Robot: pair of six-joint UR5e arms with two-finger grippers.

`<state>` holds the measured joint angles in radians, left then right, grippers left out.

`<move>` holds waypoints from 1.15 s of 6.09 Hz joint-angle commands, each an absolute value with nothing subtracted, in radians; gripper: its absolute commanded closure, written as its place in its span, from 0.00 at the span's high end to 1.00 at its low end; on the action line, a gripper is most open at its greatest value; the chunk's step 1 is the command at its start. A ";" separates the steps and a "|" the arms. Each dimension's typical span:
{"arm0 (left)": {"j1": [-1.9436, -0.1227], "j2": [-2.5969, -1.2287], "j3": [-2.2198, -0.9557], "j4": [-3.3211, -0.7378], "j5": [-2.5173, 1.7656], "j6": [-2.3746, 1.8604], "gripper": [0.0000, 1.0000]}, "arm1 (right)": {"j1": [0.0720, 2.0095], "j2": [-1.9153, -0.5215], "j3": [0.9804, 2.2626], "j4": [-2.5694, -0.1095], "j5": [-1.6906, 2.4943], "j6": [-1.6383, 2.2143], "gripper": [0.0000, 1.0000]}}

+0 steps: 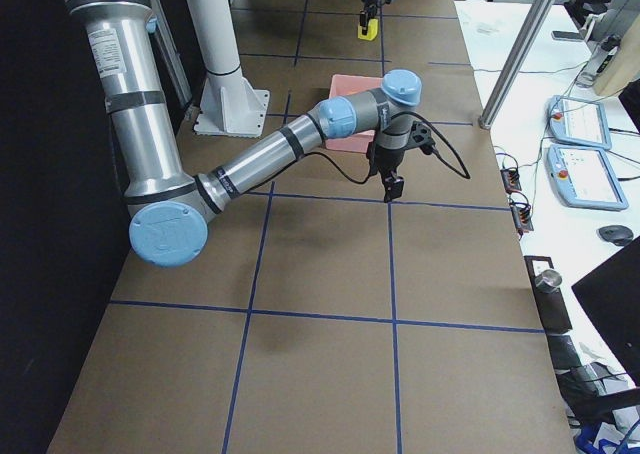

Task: Place blocks into pink bin with both arms
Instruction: 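Carry the yellow-green cube into the pink bin while the right gripper withdraws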

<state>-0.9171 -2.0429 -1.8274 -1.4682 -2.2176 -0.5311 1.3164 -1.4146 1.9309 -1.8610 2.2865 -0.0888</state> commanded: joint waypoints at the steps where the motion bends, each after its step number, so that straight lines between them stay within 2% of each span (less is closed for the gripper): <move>1: -0.794 -2.324 -1.724 -1.355 -2.103 -0.813 0.55 | 1.447 -1.556 1.922 -1.858 2.287 -0.364 1.00; 2: -0.737 -2.500 -1.537 -1.362 -2.085 -0.918 0.55 | 1.488 -1.577 1.892 -1.858 2.289 -0.435 1.00; 3: -0.668 -2.610 -1.403 -1.394 -2.012 -1.013 0.59 | 1.523 -1.615 1.887 -1.856 2.298 -0.469 1.00; 5: -0.655 -2.614 -1.364 -1.465 -1.988 -1.042 1.00 | 1.549 -1.660 1.888 -1.856 2.324 -0.489 1.00; 6: -0.667 -2.606 -1.383 -1.457 -1.996 -1.026 1.00 | 1.548 -1.661 1.887 -1.856 2.322 -0.456 1.00; 7: -0.689 -2.539 -1.443 -1.453 -1.999 -0.999 1.00 | 1.548 -1.660 1.885 -1.856 2.321 -0.434 0.99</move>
<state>-0.6718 -2.5859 -1.3995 -1.4565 -1.9956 -1.0203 1.5472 -1.6589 1.8867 -1.8561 2.3219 -0.4571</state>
